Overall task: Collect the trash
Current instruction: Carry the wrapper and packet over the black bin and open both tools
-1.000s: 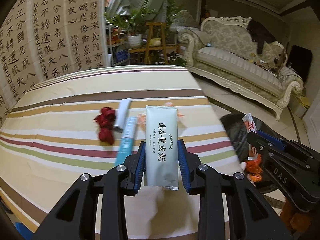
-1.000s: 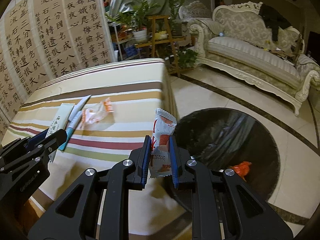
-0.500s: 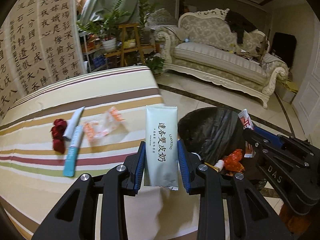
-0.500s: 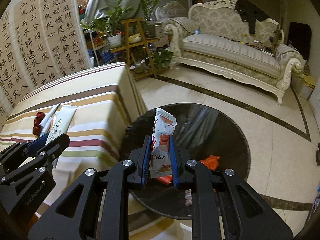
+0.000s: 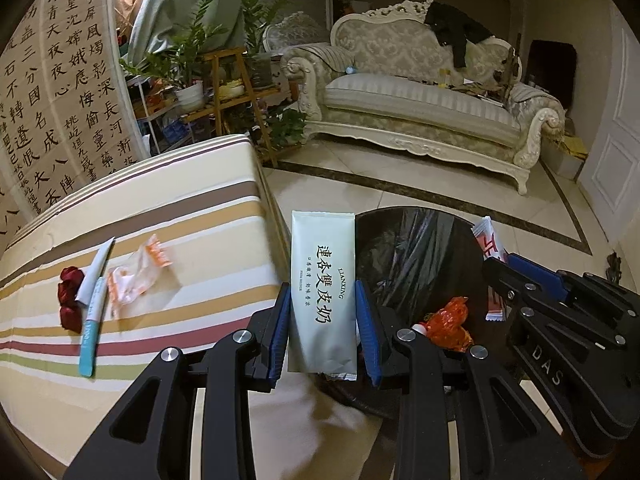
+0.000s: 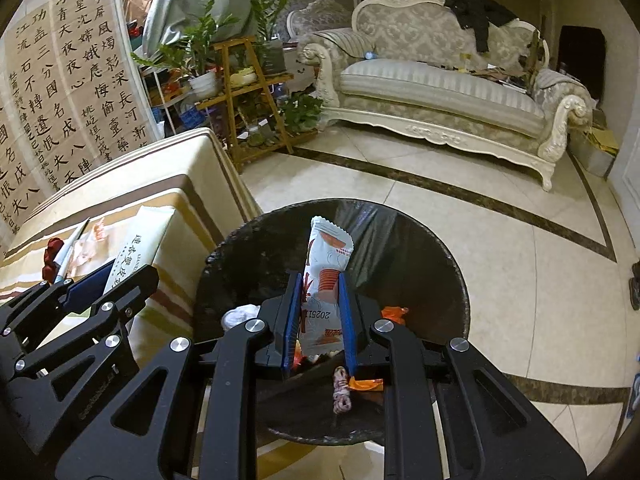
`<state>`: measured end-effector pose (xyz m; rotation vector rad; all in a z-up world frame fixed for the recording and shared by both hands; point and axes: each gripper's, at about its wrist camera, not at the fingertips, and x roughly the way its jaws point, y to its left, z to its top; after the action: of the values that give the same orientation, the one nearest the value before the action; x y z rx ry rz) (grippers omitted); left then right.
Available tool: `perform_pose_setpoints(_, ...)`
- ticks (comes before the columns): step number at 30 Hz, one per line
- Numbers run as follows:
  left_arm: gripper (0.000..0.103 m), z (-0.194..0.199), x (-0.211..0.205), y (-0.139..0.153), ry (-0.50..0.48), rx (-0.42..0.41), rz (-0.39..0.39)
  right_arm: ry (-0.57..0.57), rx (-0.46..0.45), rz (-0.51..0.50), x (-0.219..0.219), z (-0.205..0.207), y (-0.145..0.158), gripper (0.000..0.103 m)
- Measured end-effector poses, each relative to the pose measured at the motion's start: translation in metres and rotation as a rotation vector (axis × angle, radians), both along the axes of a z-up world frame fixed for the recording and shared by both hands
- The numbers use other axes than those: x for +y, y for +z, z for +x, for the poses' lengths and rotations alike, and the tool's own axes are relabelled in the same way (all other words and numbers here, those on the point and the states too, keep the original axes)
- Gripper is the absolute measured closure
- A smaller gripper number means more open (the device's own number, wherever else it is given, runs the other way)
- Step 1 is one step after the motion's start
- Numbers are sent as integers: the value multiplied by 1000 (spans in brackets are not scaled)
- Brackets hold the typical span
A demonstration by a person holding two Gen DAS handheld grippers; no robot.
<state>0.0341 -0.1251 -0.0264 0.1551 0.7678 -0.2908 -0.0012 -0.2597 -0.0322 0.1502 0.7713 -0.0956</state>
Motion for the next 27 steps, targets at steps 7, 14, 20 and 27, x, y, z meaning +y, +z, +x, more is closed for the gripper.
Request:
perform_pose_setpoints(7,70,4,-15,-5,-9,-2,21,-14,10,11,-14,5,-6,84)
perform_pose_setpoints(14,47,7,-16,-9,7,-2,26,-41,7,21,-23,5,-10,74)
perform_pose_setpoints(20,39,11,-11,-8,21,-4,24,-59,9,24,-28,4,-12,73)
perform_pose_setpoints(27,33,10,-2,-4,40,-7,12,-64,15,25,-29,6,-12,64)
